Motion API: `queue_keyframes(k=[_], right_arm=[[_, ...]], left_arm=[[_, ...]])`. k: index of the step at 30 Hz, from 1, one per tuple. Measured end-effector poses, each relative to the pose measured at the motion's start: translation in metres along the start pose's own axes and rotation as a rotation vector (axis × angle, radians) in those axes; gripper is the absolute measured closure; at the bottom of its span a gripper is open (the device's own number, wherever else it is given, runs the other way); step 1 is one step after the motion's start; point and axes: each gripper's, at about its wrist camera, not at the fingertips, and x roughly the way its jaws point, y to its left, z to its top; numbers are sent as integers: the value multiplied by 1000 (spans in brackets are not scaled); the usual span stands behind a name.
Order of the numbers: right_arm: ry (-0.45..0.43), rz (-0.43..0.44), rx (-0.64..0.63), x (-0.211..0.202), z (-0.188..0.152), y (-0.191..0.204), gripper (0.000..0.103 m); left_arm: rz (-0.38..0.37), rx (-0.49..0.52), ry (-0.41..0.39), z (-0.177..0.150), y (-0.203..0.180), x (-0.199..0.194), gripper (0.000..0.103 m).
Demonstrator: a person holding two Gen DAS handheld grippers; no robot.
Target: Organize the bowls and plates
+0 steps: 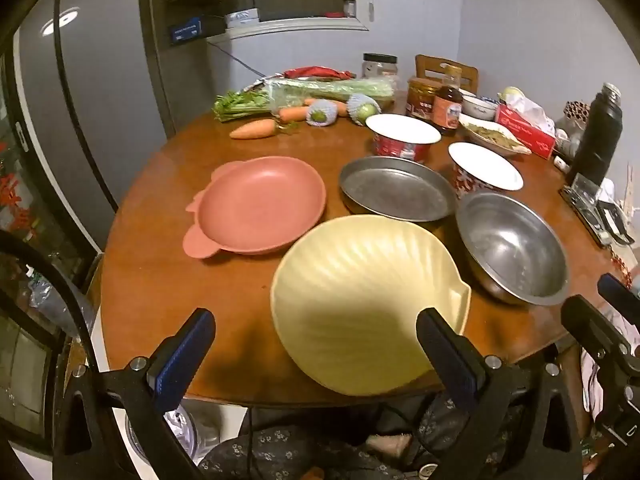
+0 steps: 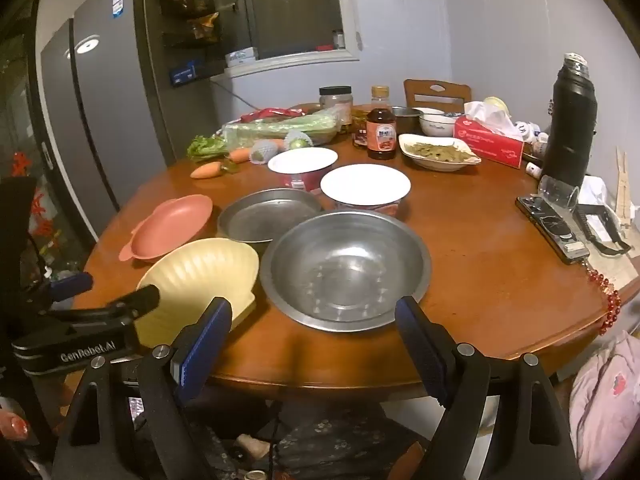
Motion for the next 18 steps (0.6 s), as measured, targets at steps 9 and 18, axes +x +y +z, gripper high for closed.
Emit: queue_keyframes(k=[9, 18], right_arm=[[37, -30, 27, 2, -3, 0, 18], [35, 22, 38, 2, -3, -6, 18]], left_arm=[[-10, 26, 18, -2, -12, -5, 2], [-19, 33, 27, 0, -13, -2, 2]])
